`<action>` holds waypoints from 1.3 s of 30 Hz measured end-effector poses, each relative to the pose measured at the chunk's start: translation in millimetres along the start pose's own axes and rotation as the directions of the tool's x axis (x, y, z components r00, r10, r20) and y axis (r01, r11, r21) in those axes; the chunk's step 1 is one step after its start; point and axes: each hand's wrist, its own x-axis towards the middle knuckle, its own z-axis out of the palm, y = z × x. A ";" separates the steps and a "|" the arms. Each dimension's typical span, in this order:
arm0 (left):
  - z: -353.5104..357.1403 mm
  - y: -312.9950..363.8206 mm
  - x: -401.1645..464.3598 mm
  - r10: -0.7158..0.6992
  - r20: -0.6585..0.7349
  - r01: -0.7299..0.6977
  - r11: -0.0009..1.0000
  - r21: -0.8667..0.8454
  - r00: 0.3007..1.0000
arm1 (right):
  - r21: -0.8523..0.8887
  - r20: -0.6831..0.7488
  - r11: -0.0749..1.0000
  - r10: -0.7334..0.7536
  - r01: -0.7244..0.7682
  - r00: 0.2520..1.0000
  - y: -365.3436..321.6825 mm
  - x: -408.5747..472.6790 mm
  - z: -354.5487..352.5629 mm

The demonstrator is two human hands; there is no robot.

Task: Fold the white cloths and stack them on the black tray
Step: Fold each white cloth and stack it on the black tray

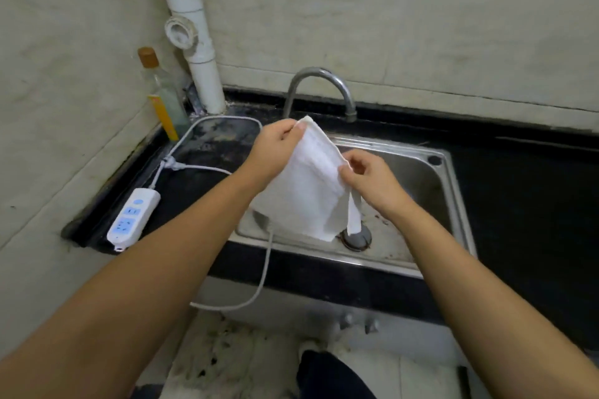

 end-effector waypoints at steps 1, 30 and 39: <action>14.9 8.5 -3.1 0.028 0.074 -0.029 1.000 0.012 0.997 | -0.001 -0.020 1.000 0.010 -0.010 1.000 3.5 -14.2 -14.8; 493.8 150.6 -11.1 -0.058 0.411 0.091 0.994 -0.060 0.910 | 0.211 -0.634 0.957 0.290 -0.200 0.717 235.9 -196.0 -499.3; 505.9 72.7 -93.4 -0.317 0.648 0.250 0.948 0.197 0.692 | 0.249 -0.385 0.813 0.581 -0.526 0.717 324.9 -293.9 -446.4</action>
